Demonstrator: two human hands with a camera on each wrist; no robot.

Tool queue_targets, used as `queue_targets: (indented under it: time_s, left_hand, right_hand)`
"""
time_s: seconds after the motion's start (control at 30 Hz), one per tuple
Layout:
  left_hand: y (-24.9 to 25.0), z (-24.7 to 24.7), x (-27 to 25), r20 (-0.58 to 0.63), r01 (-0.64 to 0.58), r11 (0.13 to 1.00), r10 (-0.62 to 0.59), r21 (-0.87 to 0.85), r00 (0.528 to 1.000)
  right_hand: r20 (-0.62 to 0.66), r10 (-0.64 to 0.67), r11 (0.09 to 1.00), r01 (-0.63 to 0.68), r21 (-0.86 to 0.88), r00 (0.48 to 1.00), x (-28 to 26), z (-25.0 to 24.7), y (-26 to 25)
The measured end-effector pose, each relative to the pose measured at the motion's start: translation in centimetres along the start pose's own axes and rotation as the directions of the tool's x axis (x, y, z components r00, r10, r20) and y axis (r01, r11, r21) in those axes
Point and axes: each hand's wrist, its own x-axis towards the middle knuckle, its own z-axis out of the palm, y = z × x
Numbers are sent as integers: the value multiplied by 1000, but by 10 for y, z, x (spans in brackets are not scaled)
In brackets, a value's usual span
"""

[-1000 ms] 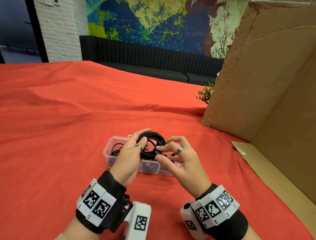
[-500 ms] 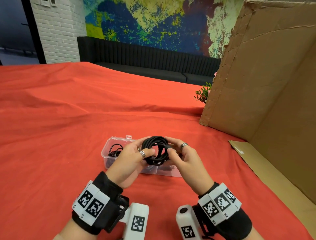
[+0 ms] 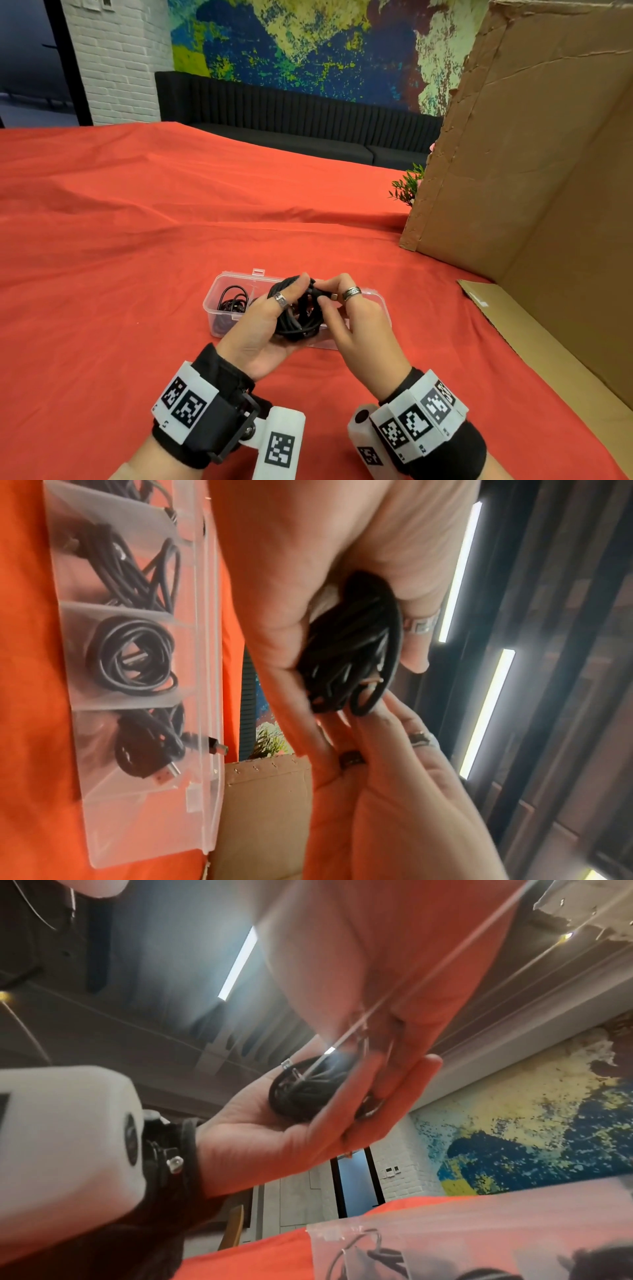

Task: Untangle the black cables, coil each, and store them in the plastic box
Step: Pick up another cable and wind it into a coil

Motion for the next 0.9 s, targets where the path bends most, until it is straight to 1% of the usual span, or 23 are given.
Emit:
queue_targets:
  time_s: [0.07,0.13,0.17,0.2,0.3,0.37,0.43,0.53,0.6,0.77,0.83,0.9]
  left_hand:
    - [-1,-1,0,-8,-15,998,16,64,1000]
    - [-1,-3,0,-26,-31,993,34,117,999]
    - [-1,-3,0,-39,-39,990,44,134,998]
    - [-1,-4,0,-44,-50,989,56,140,997]
    - [-1,-4,0,-39,-61,990,67,124,997]
    - [-1,-3,0,-27,-64,990,68,122,997]
    - [0,-2,0,-52,-48,994,53,100,997]
    - [-1,0,1,-63,-45,996,50,74,997]
    - [-2,-1,3,-78,-62,997,66,47,995]
    - [-3,-1,5,-131,-95,995,94,1,987]
    - [-3,1,4,-143,-107,994,104,-11,984]
    - [-3,2,4,-141,-101,995,103,23,985]
  right_hand:
    - [-69,-74,991,66,-115,995,0,-2,1]
    - [-148,-152,948,102,-300,977,2,-8,4]
    - [-172,-171,930,101,-355,970,3,-10,5]
    - [-183,-179,925,101,-367,967,4,-11,5]
    - [-196,-197,947,134,-292,961,3,-8,1]
    - [-211,-119,983,86,-160,970,2,-6,-1]
    - [-210,-39,999,32,-40,977,2,-6,-2]
    - [-199,23,998,-11,63,980,1,-6,-2]
    - [-215,26,998,-11,69,976,0,-5,-1]
    - [-236,-19,999,27,28,971,-3,3,-3]
    - [-241,19,999,-6,53,970,-1,4,-3]
    - [-248,50,996,-29,88,968,1,1,-3]
